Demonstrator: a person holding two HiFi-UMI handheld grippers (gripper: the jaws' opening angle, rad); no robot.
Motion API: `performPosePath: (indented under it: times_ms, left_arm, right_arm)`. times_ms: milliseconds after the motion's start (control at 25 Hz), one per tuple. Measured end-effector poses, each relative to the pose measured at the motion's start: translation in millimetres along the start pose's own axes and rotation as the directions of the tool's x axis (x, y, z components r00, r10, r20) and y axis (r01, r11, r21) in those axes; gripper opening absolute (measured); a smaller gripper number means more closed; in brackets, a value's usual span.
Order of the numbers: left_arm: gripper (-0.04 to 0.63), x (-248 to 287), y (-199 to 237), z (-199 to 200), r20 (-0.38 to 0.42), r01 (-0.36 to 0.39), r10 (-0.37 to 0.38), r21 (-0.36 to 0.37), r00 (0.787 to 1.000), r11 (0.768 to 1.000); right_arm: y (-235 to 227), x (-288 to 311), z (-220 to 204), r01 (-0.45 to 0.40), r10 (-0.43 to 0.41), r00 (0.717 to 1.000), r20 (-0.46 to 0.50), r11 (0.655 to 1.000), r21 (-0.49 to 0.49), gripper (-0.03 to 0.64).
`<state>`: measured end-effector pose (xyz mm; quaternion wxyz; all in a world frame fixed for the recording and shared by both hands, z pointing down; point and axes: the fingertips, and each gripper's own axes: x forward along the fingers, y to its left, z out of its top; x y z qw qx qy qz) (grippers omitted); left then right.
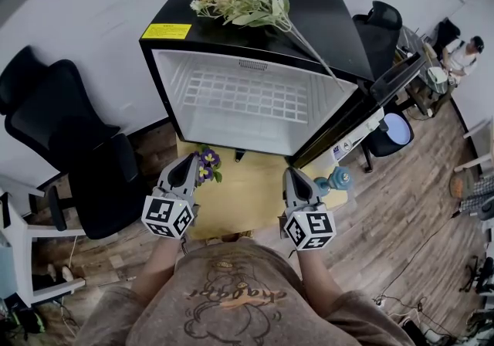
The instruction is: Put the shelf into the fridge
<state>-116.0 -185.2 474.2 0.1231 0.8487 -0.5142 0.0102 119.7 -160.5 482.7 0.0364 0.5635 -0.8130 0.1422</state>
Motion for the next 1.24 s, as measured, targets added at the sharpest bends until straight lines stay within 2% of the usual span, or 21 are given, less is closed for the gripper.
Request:
performPosePath:
  times_ms: [560, 1240]
  left_arm:
    - [0.029, 1.1, -7.6, 6.8, -0.001, 0.014, -0.014, -0.025, 1.000, 1.000]
    - [0.029, -1.6, -5.6, 5.9, 0.004, -0.004, 0.004, -0.064, 1.000, 0.998]
  right_arm:
    - [0.1, 0.4, 5.6, -0.012, 0.012, 1.000, 0.011, 1.000, 0.019, -0.002]
    - [2.1, 0.4, 6.9, -0.017, 0.017, 1.000, 0.016, 0.999, 0.033, -0.002]
